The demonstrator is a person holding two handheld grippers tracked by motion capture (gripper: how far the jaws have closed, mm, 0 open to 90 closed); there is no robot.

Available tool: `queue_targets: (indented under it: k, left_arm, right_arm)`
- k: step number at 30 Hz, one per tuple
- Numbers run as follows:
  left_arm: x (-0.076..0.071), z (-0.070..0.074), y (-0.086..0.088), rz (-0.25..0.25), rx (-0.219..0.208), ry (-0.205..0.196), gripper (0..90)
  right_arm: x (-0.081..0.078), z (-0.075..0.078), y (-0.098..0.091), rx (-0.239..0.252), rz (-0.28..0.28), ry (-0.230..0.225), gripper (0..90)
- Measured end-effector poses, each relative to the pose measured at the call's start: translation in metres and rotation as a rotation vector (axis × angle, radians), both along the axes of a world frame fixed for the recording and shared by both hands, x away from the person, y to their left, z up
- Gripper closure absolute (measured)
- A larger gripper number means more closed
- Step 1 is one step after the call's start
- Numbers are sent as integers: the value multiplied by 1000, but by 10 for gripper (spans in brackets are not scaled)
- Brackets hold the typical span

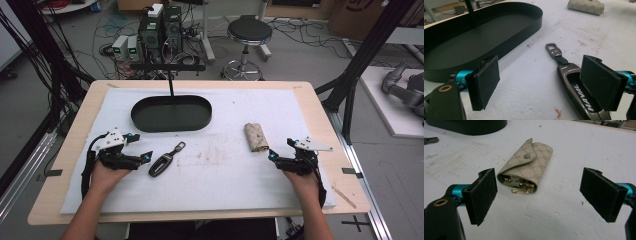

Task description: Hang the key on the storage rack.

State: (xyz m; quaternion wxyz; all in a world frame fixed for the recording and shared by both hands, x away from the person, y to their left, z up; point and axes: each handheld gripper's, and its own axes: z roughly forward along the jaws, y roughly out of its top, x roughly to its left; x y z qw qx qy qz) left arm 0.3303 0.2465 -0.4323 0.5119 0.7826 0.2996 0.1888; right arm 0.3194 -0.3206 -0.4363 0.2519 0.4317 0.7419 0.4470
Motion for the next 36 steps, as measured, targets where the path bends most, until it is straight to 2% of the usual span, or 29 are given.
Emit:
queue_targets:
  k: [9,16,21,26,31,36]
  left_arm:
    - [2,3,-6,-8,1,12,162]
    - [4,2,-14,-23,-5,31,162]
    - [8,3,-27,-27,-9,43,162]
    - [17,-1,-46,-36,6,76,162]
    - [22,-4,-62,-48,27,101,162]
    - [27,-8,-70,-59,47,123,162]
  right_arm:
    - [-2,-1,-2,-7,8,1,147]
    - [-8,1,-3,-14,-14,-4,147]
    - [-6,1,-2,-17,-10,-1,147]
    - [-5,-1,-1,-26,5,5,148]
    - [-10,1,-4,-31,2,-8,148]
    - [-16,2,-10,-25,-16,-6,148]
